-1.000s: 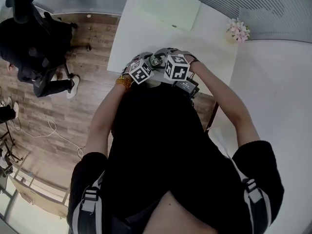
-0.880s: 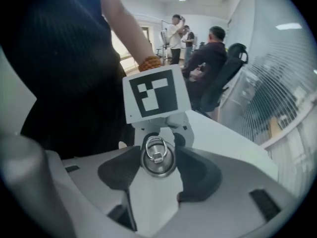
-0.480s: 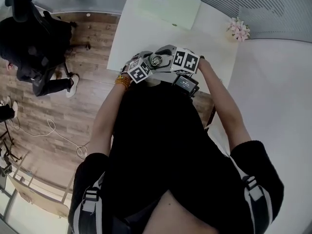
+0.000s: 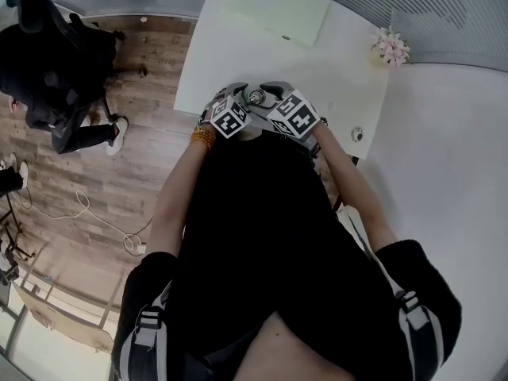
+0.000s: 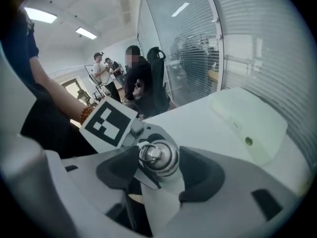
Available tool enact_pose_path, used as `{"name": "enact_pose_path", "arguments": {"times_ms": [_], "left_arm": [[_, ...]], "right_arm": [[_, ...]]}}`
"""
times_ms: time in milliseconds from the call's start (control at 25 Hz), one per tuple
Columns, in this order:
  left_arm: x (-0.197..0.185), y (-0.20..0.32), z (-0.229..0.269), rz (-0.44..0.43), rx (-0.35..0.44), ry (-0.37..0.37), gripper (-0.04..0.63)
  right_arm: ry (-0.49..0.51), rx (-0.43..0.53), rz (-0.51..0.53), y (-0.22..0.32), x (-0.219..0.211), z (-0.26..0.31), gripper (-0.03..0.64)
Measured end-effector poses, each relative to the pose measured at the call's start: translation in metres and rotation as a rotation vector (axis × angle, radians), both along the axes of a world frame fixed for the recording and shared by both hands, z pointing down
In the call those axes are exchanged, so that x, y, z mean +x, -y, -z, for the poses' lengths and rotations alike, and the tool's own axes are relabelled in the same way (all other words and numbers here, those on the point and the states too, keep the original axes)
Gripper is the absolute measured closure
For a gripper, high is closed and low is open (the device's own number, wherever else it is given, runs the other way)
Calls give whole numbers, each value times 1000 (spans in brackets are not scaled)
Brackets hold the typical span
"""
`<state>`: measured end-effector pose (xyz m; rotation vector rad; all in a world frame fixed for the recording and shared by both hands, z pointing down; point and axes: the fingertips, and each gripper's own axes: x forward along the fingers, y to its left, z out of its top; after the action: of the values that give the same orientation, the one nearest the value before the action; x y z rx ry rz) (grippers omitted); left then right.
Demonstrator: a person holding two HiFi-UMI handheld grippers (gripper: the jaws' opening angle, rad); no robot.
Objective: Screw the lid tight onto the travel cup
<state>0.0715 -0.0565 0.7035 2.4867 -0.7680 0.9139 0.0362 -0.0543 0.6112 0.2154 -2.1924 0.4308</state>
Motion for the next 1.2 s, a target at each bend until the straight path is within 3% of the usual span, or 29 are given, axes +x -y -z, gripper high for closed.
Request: {"name": "enact_pose_path", "arguments": {"times_ms": [160,240,400,600,720,800,960,1080,1200], "left_arm": [[0,2,-1,-16,-6,10,216],[0,3,-1,-32,-12,20,216],[1,1,-3,-79,-24,39,216],[4,-3,-4,-265,-38,55,215],[6,-5,-5,-331,-40,49,212],[7,-6,-4,-300,-25,30,212],[5,-3,-1,-155,2,1,213],[3,-2,-1,-39,5,-6,213],[1,-2,-1,41,5,-5,213]], "right_arm": [[-28,80,153,-3,0,-8,368],[-46,74,232,-4,1,-9,370],[-76,113,477,-9,0,-7,371],[-106,142,765,-15,3,-7,371],[-129,157,842,-18,5,-9,371],[-118,145,798,-19,6,-8,368],[-48,30,497,-15,8,3,333],[-21,42,281,-9,3,6,337],[-72,71,165,-10,0,0,344]]}}
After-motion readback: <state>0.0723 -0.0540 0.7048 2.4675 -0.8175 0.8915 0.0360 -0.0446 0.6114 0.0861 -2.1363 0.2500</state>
